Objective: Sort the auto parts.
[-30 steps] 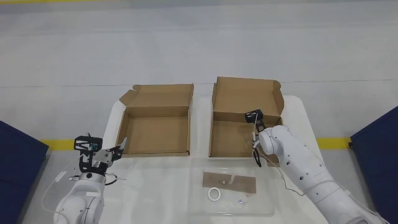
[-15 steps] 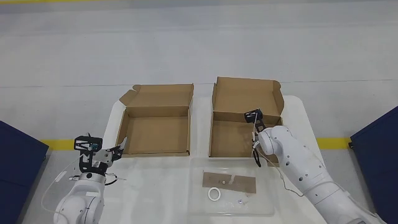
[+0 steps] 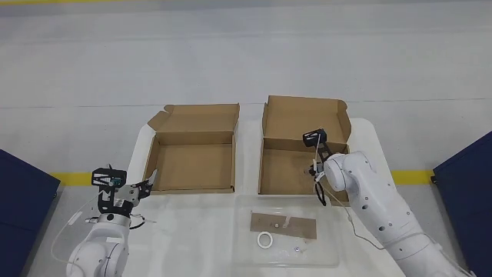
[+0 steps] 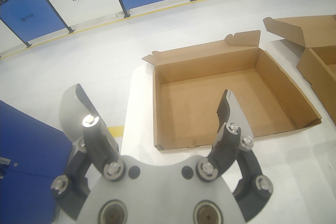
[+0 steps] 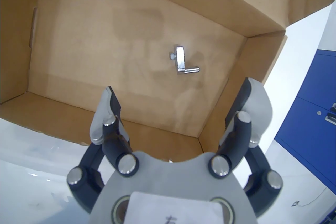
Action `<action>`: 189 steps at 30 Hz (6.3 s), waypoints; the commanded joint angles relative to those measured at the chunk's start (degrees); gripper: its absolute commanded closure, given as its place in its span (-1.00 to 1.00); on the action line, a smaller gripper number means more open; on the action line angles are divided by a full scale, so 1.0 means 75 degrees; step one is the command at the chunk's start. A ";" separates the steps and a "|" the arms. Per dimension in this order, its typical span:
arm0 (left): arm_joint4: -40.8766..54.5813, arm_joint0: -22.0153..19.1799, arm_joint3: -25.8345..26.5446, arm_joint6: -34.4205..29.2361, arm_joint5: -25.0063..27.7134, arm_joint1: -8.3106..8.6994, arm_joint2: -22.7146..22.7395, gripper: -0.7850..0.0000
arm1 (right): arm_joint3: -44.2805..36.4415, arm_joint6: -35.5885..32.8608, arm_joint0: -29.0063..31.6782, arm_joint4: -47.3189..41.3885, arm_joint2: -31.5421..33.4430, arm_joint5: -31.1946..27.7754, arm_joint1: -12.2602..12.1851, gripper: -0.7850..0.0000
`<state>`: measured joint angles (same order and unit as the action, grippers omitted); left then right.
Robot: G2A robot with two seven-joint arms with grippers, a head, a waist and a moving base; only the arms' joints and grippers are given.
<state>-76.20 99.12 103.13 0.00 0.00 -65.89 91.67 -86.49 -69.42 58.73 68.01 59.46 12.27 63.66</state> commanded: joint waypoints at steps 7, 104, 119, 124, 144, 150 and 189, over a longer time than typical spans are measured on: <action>0.0000 0.0000 0.0000 0.0000 0.0000 0.0000 0.0000 -1.00 | -0.0026 0.0128 0.0015 -0.0044 0.0035 -0.0017 0.0002 -1.00; 0.0000 0.0000 0.0000 0.0000 0.0000 0.0000 0.0000 -1.00 | -0.3190 -0.1313 -0.2791 -0.4153 -0.5037 -0.4973 -0.1954 -1.00; 0.0000 0.0000 0.0000 0.0000 0.0000 0.0000 0.0000 -1.00 | -0.3129 -0.1333 -0.3657 -0.4634 -0.6110 -0.4954 -0.2053 -1.00; 0.0000 0.0000 0.0000 0.0000 0.0000 0.0000 0.0000 -1.00 | -0.3134 -0.1080 -0.3523 -0.4387 -0.6186 -0.5204 -0.2033 -1.00; 0.0000 0.0000 0.0000 0.0000 0.0000 0.0000 0.0000 -1.00 | -0.2932 -0.1179 -0.3511 -0.4212 -0.6629 -0.5106 -0.1954 -1.00; 0.0000 0.0000 0.0000 0.0000 0.0000 0.0000 0.0000 -1.00 | -0.2912 -0.1095 -0.3421 -0.4000 -0.6629 -0.5023 -0.1948 -1.00; 0.0000 0.0000 0.0000 0.0000 0.0000 0.0000 0.0000 -1.00 | -0.1996 -0.1245 -0.2432 -0.3390 -0.6629 -0.5041 -0.1514 0.17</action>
<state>-76.20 99.12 103.13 0.00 0.00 -65.89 91.67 -101.55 -78.65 40.43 42.47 9.74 -25.65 52.25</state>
